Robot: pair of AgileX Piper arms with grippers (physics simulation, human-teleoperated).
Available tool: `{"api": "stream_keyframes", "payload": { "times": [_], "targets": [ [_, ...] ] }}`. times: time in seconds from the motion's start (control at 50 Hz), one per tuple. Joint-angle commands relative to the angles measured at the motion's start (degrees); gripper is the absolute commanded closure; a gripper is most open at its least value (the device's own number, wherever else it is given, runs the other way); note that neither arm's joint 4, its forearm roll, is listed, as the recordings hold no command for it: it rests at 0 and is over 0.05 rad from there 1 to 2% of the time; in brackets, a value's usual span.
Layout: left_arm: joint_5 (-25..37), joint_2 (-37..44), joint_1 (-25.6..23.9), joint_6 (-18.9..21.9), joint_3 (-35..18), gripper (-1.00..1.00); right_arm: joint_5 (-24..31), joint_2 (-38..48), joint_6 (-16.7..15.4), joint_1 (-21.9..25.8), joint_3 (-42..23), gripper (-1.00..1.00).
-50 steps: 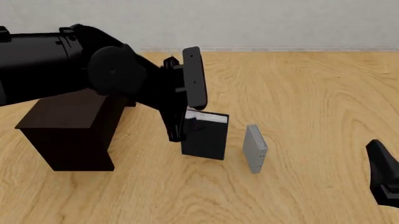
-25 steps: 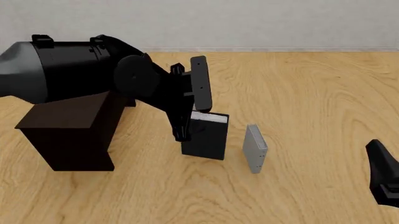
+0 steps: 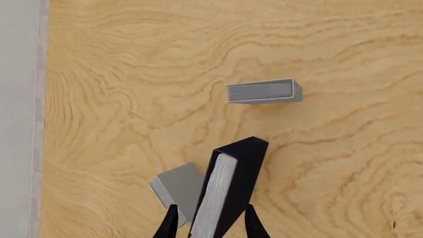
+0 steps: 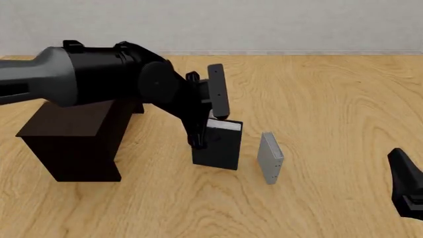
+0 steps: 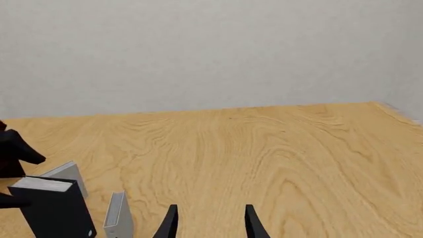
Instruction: Pick up the book in the middle and place it on the cabinet shelf.
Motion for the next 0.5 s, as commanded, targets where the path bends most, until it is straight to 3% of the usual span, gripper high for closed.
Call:
{"api": "stream_keyframes", "payload": {
  "times": [0.02, 0.5],
  "targets": [
    [0.36, 1.39, -0.46, -1.39, -0.46, -1.0, -0.05, 0.1, 0.05, -0.02, 0.0, -1.0],
    [2.01, 3.84, -1.01, -3.1, -1.62, -1.0, -0.15, 0.29, 0.17, -0.05, 0.01, -1.0]
  ]
}}
